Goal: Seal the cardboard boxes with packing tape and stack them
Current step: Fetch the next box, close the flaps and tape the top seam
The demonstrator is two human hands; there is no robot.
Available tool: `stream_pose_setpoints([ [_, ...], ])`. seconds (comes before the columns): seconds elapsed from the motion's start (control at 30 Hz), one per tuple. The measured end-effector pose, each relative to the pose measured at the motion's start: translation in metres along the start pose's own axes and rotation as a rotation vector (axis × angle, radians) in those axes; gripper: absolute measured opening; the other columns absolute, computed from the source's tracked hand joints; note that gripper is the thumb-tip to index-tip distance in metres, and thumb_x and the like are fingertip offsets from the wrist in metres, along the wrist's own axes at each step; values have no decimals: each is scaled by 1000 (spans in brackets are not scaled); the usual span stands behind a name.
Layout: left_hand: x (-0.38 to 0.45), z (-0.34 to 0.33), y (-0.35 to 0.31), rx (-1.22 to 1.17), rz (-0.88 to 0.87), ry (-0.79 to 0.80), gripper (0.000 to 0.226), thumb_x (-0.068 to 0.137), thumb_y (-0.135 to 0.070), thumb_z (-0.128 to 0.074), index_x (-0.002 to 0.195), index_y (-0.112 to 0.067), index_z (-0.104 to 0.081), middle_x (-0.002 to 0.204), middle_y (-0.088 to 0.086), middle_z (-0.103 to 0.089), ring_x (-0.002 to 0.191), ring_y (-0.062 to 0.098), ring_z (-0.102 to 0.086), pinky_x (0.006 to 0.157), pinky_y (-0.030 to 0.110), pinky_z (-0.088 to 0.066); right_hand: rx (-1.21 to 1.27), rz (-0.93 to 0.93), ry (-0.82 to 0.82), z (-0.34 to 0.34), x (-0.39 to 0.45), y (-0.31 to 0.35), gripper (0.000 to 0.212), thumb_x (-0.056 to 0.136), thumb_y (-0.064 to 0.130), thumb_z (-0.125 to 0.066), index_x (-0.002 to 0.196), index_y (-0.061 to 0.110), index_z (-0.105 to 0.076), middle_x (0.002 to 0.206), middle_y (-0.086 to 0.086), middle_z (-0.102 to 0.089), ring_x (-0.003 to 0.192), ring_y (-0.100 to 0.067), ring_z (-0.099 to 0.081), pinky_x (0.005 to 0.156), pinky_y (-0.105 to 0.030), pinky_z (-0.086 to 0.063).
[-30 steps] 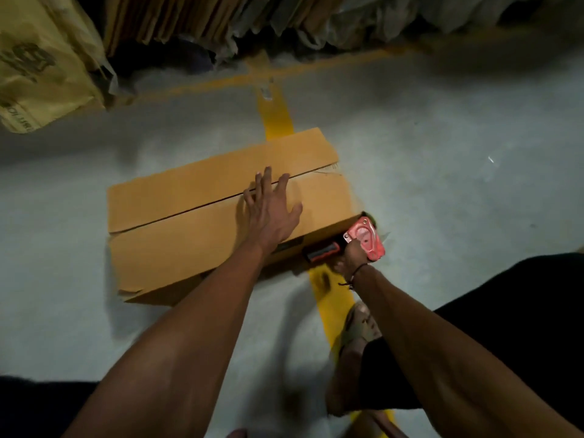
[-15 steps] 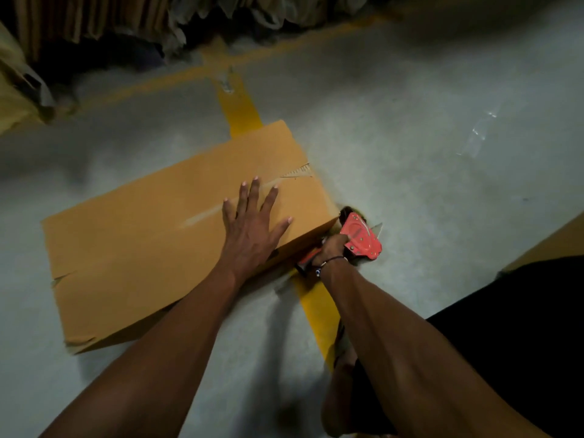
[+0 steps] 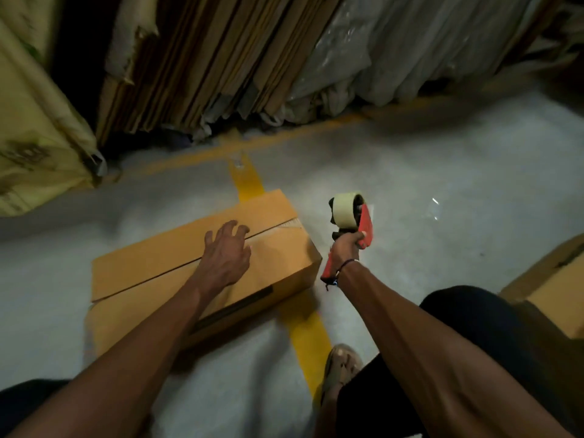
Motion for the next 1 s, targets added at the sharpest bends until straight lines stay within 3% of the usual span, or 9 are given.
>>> stream_pose_setpoints([
  [0.07, -17, 32, 12, -59, 63, -40, 37, 106, -26, -49, 142, -17, -49, 153, 12, -40, 136, 31, -47, 118, 53, -26, -63, 83, 68, -11, -11, 25, 100, 79, 85, -2, 89, 18, -75, 81, -7, -64, 75, -31, -59, 69, -36, -42],
  [0.17, -51, 74, 27, -221, 185, -60, 28, 105, -18, -49, 131, -19, -57, 141, 9, -49, 123, 28, -54, 107, 44, -41, -237, 102, 344, -39, -79, 47, 95, 89, 83, -2, 86, 16, -69, 58, 0, -53, 53, -19, -48, 53, -28, -36],
  [0.27, -93, 99, 44, -518, 306, -77, 30, 103, -7, -45, 123, -15, -66, 131, 7, -58, 115, 23, -56, 90, 31, -43, -339, 102, 655, -57, -159, 47, 87, 96, 77, -1, 85, 16, -62, 59, 2, -49, 49, -11, -41, 48, -23, -31],
  [0.33, -126, 107, 58, -735, 411, -71, 28, 105, -10, -45, 116, -19, -69, 128, 3, -62, 117, 22, -57, 90, 33, -45, -414, 113, 803, -63, -205, 36, 86, 96, 78, -2, 83, 15, -60, 61, 0, -51, 50, -11, -42, 47, -23, -32],
  [0.4, -145, 102, 69, -937, 508, -69, 25, 107, -15, -46, 107, -22, -70, 128, 4, -66, 119, 23, -60, 97, 39, -50, -459, 123, 897, -61, -234, 24, 88, 93, 82, -5, 80, 14, -60, 63, -2, -53, 49, -11, -43, 45, -24, -32],
  [0.57, -208, 81, 95, -1444, 820, -15, 31, 110, -32, -48, 112, -6, -65, 118, 16, -69, 98, 26, -66, 84, 40, -56, -593, 156, 1075, -70, -291, -10, 90, 94, 82, -8, 80, 10, -60, 65, -5, -55, 48, -13, -41, 46, -25, -30],
  [0.73, -235, 75, 77, -1958, 705, 128, 53, 98, -44, -65, 119, 4, -60, 110, 25, -67, 98, 33, -67, 88, 44, -58, -687, 183, 1134, -81, -316, -19, 88, 93, 83, -11, 77, 11, -59, 64, -3, -53, 48, -12, -40, 45, -24, -32],
  [0.9, -245, 88, 95, -2137, 674, -114, 37, 101, -22, -62, 125, 6, -57, 120, 27, -60, 103, 36, -63, 80, 43, -62, -719, 140, 1203, -96, -335, -27, 86, 92, 85, -17, 85, 9, -56, 67, -4, -48, 51, -14, -34, 46, -25, -31],
  [1.0, -254, 86, 107, -2116, 722, -135, 23, 103, 2, -43, 118, 8, -59, 107, 26, -67, 96, 31, -65, 78, 37, -64, -722, 150, 1246, -106, -349, -30, 84, 92, 85, -18, 79, 11, -55, 66, -3, -46, 50, -14, -32, 45, -25, -29],
])
Point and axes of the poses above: each hand's wrist, its own x-axis towards the middle knuckle, its own z-axis out of the back of the hand, y = z × x, the point moved 8 cm from there along x, towards the middle knuckle
